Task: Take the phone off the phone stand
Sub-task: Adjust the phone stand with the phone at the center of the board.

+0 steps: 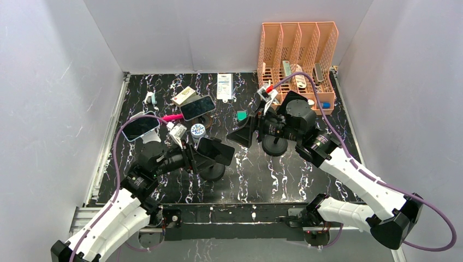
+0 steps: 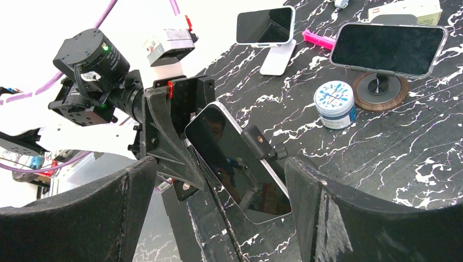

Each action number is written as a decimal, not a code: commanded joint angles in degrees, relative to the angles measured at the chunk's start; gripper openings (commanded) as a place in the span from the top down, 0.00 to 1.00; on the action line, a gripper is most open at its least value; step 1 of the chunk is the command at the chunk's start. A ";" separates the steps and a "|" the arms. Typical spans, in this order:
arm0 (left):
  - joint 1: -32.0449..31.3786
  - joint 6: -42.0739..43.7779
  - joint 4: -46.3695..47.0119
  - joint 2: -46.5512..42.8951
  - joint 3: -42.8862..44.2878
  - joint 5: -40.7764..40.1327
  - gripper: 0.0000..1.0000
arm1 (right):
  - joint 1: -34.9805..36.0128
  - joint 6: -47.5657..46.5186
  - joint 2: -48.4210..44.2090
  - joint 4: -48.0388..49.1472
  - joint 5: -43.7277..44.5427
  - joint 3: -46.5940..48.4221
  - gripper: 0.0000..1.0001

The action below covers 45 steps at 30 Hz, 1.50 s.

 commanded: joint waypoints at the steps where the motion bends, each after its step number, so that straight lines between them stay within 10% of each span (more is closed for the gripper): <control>1: -0.11 -0.20 1.43 1.21 -0.52 2.11 0.48 | 0.29 -0.27 -1.54 0.78 0.73 0.05 0.05; 15: -0.19 1.90 1.58 3.16 2.69 2.08 1.00 | 0.25 -2.54 -2.92 -2.50 2.62 0.42 0.05; 37: -0.11 4.75 8.30 26.70 20.06 21.61 1.00 | 0.29 -13.52 -8.73 -17.92 9.67 3.64 0.03; 45: -0.11 7.92 -2.09 26.19 20.57 18.24 1.00 | 0.29 -14.48 -6.90 -20.30 16.32 5.53 0.01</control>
